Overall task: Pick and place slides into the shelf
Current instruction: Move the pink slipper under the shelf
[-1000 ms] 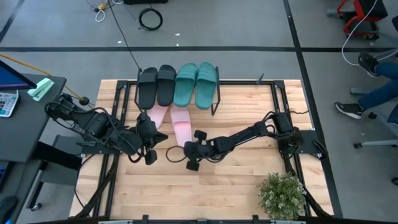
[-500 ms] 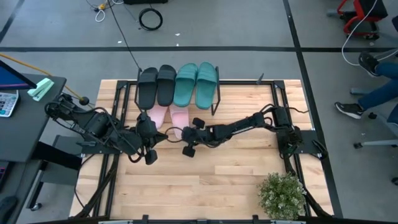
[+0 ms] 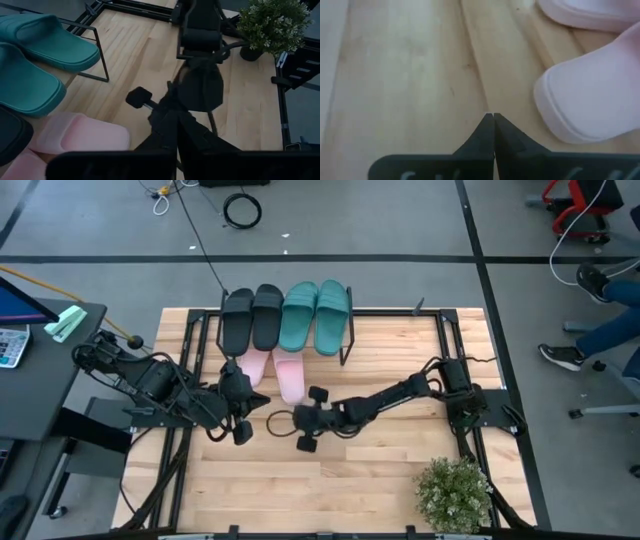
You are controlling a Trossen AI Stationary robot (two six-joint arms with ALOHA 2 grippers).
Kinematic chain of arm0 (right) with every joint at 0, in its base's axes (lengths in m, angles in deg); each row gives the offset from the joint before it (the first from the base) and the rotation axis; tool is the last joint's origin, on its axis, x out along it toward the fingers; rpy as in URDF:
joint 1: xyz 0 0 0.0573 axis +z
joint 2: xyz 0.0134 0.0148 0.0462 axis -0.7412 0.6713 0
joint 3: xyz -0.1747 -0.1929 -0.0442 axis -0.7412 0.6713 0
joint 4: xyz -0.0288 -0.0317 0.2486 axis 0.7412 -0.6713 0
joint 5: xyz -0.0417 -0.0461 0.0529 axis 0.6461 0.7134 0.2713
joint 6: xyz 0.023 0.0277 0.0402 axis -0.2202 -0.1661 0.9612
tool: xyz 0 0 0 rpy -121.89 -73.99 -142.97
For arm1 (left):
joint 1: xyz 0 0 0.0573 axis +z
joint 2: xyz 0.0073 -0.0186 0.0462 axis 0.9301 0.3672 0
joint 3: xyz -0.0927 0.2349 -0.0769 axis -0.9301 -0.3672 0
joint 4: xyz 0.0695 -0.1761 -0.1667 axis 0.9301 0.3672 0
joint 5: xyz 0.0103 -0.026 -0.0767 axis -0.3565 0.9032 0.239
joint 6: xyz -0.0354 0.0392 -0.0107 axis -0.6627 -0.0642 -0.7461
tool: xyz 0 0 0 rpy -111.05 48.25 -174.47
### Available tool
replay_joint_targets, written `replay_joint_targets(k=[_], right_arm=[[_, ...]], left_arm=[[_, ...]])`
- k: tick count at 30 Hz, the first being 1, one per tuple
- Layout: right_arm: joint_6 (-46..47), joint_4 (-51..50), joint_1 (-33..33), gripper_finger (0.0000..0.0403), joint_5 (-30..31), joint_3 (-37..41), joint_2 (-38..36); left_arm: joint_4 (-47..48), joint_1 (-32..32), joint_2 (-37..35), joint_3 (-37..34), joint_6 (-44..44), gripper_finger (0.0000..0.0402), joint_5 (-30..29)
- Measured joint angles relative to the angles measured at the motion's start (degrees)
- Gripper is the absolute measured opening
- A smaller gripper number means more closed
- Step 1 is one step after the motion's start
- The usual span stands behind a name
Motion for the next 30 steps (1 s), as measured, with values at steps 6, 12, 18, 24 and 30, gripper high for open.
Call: replay_joint_targets(k=[6,12,18,24,30], right_arm=[[-0.2,0.5,-2.2,0.0,3.6,0.2,0.1],[1.0,0.8,-3.9,0.0,0.4,0.4,0.1],[1.0,1.1,-3.8,0.0,-0.7,0.4,0.1],[0.8,1.2,-3.8,0.0,-0.5,0.4,0.6],[0.9,4.1,-5.1,0.0,-2.4,0.4,3.5]], left_arm=[[0.0,0.0,0.0,0.0,1.1,0.0014,0.0],[0.0,0.0,0.0,0.0,1.2,0.0022,0.0],[0.0,0.0,0.0,0.0,1.1,0.0007,0.0],[0.0,0.0,0.0,0.0,1.1,0.0012,0.0],[-0.1,0.0,0.0,0.0,1.1,0.0022,0.0]])
